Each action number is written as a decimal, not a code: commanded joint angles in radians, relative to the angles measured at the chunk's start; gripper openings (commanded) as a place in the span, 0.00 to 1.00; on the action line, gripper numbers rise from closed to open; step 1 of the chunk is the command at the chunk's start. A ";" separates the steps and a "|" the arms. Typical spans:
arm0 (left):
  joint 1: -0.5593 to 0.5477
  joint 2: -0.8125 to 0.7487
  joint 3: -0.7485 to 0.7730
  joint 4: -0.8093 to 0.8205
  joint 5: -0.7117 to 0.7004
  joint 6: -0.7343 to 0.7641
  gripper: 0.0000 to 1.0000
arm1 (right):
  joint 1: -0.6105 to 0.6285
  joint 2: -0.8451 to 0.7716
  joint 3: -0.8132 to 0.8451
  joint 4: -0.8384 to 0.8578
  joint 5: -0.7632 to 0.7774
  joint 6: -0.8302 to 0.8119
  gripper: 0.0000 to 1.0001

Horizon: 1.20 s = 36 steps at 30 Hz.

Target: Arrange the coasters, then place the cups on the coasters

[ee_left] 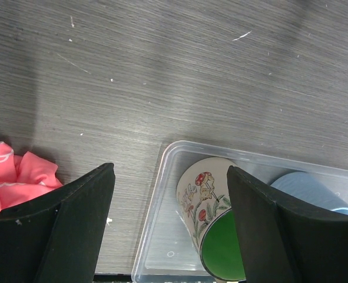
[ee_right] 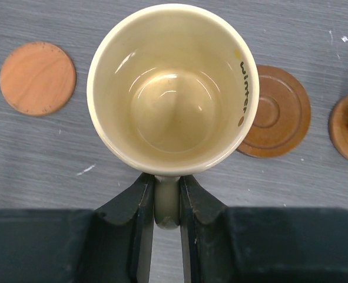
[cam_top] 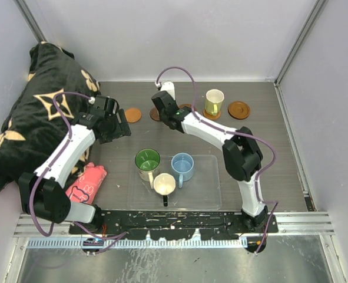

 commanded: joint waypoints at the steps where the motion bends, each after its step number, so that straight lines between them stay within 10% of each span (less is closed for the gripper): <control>1: 0.005 -0.031 0.002 0.026 -0.010 -0.012 0.79 | -0.009 0.019 0.105 0.158 0.002 -0.015 0.01; 36: 0.006 -0.027 -0.007 0.022 -0.006 -0.011 0.79 | -0.012 0.232 0.278 0.221 0.001 0.032 0.01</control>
